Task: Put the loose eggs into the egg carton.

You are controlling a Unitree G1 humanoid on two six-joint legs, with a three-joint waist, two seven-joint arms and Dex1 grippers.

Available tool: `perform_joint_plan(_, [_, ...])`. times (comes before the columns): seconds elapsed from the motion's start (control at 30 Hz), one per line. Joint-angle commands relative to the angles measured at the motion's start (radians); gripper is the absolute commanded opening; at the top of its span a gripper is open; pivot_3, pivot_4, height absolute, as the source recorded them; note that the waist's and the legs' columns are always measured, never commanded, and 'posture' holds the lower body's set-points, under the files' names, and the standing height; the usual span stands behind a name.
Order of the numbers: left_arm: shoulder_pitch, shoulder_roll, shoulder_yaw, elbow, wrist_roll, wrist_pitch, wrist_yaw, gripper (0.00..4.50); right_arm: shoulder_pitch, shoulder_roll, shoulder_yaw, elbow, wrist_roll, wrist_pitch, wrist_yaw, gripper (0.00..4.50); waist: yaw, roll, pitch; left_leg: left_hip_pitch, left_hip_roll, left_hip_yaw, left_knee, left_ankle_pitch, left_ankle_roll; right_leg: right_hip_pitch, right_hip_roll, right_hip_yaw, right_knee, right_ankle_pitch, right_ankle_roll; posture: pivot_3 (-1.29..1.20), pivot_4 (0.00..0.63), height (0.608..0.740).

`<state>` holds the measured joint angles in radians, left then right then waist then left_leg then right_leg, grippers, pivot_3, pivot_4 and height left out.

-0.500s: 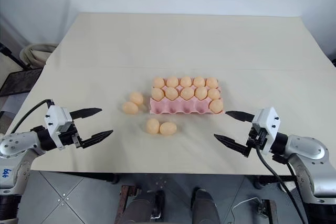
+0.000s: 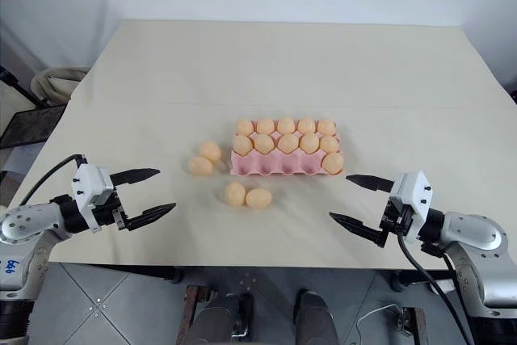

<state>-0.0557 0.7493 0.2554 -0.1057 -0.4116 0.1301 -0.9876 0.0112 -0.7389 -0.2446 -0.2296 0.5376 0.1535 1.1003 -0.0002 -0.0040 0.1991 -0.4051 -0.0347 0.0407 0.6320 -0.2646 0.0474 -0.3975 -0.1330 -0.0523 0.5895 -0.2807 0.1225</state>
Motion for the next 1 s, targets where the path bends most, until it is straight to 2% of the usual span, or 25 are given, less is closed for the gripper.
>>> perform_joint_plan(0.03, [-0.019, -0.001, -0.015, -0.010, -0.002, -0.049, -0.034, 4.47, 0.015, 0.017, -0.069, -0.024, 0.040, -0.074, 0.025, 4.50, 0.000, 0.000, 0.000, 0.000, 0.000, 0.000, 0.000, 0.000, 0.000, 0.000, 0.000, 0.000, 0.000, 0.000, 0.000, 0.00, 0.150, 0.740])
perform_joint_plan(0.1, [-0.037, -0.008, -0.034, -0.009, 0.000, -0.064, -0.048, 4.47, 0.026, 0.040, -0.111, -0.023, 0.073, -0.120, 0.037, 4.50, 0.003, 0.000, 0.000, 0.000, 0.000, 0.000, 0.000, 0.000, 0.000, 0.000, 0.000, 0.000, 0.000, 0.000, 0.000, 0.00, 0.150, 0.740])
perform_joint_plan(0.27, [-0.071, -0.002, -0.115, -0.045, -0.001, -0.064, -0.106, 4.47, 0.088, 0.021, -0.170, -0.046, 0.109, -0.088, 0.047, 4.50, 0.011, 0.000, 0.000, 0.000, 0.000, 0.000, 0.000, 0.000, 0.000, 0.001, 0.000, 0.000, 0.000, 0.000, 0.000, 0.00, 0.150, 0.740])
perform_joint_plan(0.5, [-0.093, 0.000, -0.171, -0.059, 0.004, -0.042, -0.136, 4.47, 0.134, 0.020, -0.190, -0.076, 0.111, -0.076, 0.033, 4.50, 0.006, 0.000, 0.000, 0.001, 0.000, 0.001, 0.001, 0.000, 0.000, 0.001, 0.000, 0.000, 0.001, 0.000, 0.000, 0.00, 0.150, 0.740])
perform_joint_plan(0.77, [-0.299, -0.090, -0.336, -0.028, 0.026, 0.074, -0.132, 4.47, 0.176, -0.007, -0.220, -0.072, 0.120, -0.052, 0.052, 4.50, 0.026, 0.000, 0.000, 0.001, 0.000, 0.001, 0.004, 0.000, 0.000, 0.003, 0.000, 0.000, 0.001, 0.001, 0.000, 0.00, 0.150, 0.740])
perform_joint_plan(1.0, [-0.462, -0.233, -0.503, 0.099, 0.161, 0.003, -0.123, 4.47, 0.221, -0.008, -0.259, -0.084, 0.108, -0.055, 0.036, 4.50, 0.027, 0.000, 0.000, 0.001, 0.000, 0.001, 0.005, 0.001, 0.001, 0.003, 0.001, -0.001, 0.001, 0.001, 0.001, 0.00, 0.150, 0.740])
